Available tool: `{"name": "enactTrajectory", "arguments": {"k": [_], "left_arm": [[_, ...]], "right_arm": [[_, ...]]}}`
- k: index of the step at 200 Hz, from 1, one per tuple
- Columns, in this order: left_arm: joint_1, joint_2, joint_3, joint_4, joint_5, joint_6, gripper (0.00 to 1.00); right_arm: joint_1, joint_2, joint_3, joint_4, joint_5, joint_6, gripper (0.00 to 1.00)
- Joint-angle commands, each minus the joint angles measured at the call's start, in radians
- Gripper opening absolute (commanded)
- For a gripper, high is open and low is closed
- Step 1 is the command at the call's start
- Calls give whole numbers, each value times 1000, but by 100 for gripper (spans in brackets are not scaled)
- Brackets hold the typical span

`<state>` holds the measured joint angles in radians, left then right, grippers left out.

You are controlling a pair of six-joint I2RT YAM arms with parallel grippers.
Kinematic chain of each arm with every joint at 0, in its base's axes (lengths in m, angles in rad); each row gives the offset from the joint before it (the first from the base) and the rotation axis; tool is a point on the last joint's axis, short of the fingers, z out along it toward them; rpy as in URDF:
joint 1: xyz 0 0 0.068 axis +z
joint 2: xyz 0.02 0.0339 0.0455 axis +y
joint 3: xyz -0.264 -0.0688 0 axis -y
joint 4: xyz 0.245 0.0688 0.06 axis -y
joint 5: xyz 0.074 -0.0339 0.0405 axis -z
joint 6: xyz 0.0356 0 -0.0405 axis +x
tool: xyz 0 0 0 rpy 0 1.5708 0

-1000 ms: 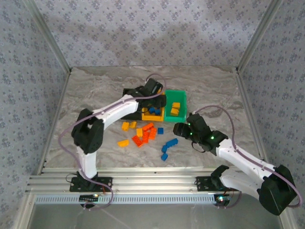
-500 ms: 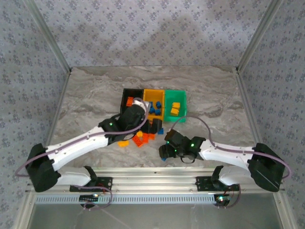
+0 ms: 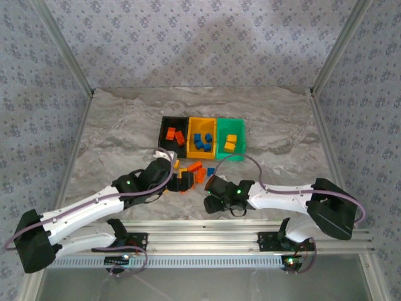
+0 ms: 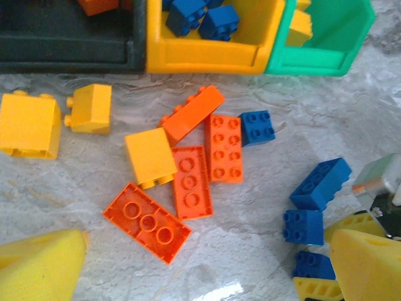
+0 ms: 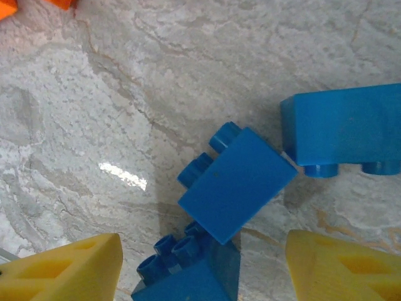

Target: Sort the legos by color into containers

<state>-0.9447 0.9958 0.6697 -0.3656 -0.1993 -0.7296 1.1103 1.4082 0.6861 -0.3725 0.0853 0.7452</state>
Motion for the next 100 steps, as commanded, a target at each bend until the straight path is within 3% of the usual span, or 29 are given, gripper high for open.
{"name": "enactTrajectory", "arguments": {"k": [1,55,100], "left_arm": [[-6,-37,-18,-33,-40,-27,100],[-1,-56,-32,-50,-58,-28,100],[4,-63,-34,-77,-79,-32,100]], "right_arm": [[15,26,38,-43,27,-19,68],[25,42,47,-41,7,-34,46],[28,-42,44,-68,-12,-35,35]]}}
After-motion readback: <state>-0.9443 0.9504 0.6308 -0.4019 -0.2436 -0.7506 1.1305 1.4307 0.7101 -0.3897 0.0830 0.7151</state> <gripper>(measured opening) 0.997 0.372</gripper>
